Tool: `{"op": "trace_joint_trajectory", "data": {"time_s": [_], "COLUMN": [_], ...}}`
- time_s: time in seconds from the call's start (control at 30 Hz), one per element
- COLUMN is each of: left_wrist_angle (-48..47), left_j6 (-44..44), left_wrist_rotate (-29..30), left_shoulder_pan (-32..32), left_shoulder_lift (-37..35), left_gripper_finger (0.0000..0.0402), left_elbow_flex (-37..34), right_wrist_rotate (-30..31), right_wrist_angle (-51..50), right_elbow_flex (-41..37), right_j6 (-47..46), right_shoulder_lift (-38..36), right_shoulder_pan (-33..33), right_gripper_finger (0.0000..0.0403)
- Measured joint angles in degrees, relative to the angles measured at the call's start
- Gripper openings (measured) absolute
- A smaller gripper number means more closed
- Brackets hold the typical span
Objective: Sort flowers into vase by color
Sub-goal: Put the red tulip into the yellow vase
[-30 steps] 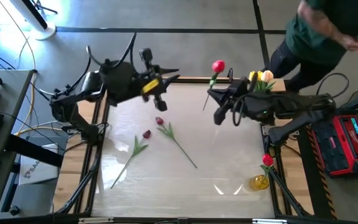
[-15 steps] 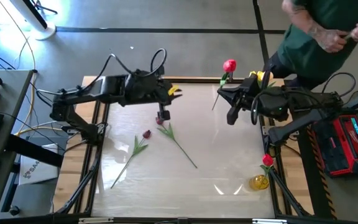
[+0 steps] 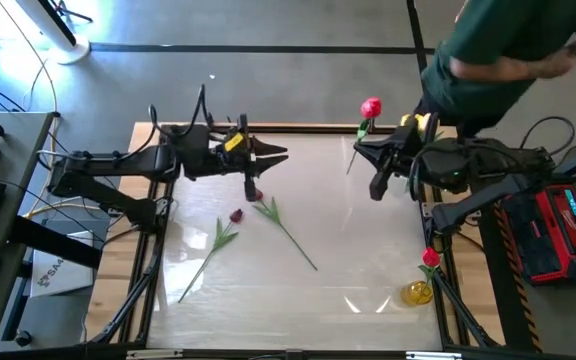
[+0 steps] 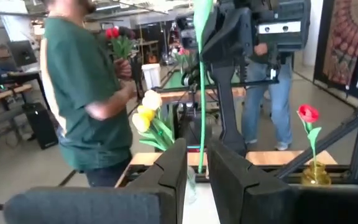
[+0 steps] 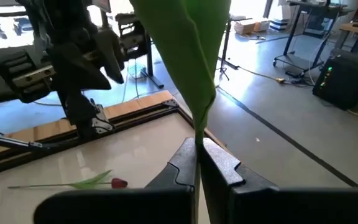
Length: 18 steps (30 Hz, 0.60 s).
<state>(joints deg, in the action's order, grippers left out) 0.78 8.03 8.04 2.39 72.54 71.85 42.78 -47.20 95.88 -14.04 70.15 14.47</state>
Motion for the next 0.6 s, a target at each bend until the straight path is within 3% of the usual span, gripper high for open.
{"op": "trace_joint_trajectory", "data": {"time_s": [0.13,0.27,0.4,0.6], "left_wrist_angle": [1.7,-1.4,-2.1,-4.6], "left_j6": [-1.9,-5.5,-8.9,-11.3], "left_wrist_rotate": [0.7,0.4,-3.2,-2.7], "left_shoulder_pan": [0.8,2.4,3.8,5.1], "left_shoulder_lift": [-1.5,-3.4,-6.3,-10.4], "left_gripper_finger": [0.0051,0.0051,0.0051,0.0057], "left_elbow_flex": [-3.9,-6.3,-6.7,-6.7], "right_wrist_rotate": [2.1,3.7,3.7,2.4], "right_wrist_angle": [-5.7,-3.9,-2.2,-4.9], "right_elbow_flex": [-1.0,-4.8,-7.7,-9.5], "right_j6": [-2.1,-3.9,-6.7,-12.2], "right_shoulder_lift": [-2.4,-6.5,-9.5,-10.9], "right_shoulder_pan": [0.1,1.3,3.0,6.3], "right_gripper_finger": [0.0000,0.0000,0.0000,0.0000]}}
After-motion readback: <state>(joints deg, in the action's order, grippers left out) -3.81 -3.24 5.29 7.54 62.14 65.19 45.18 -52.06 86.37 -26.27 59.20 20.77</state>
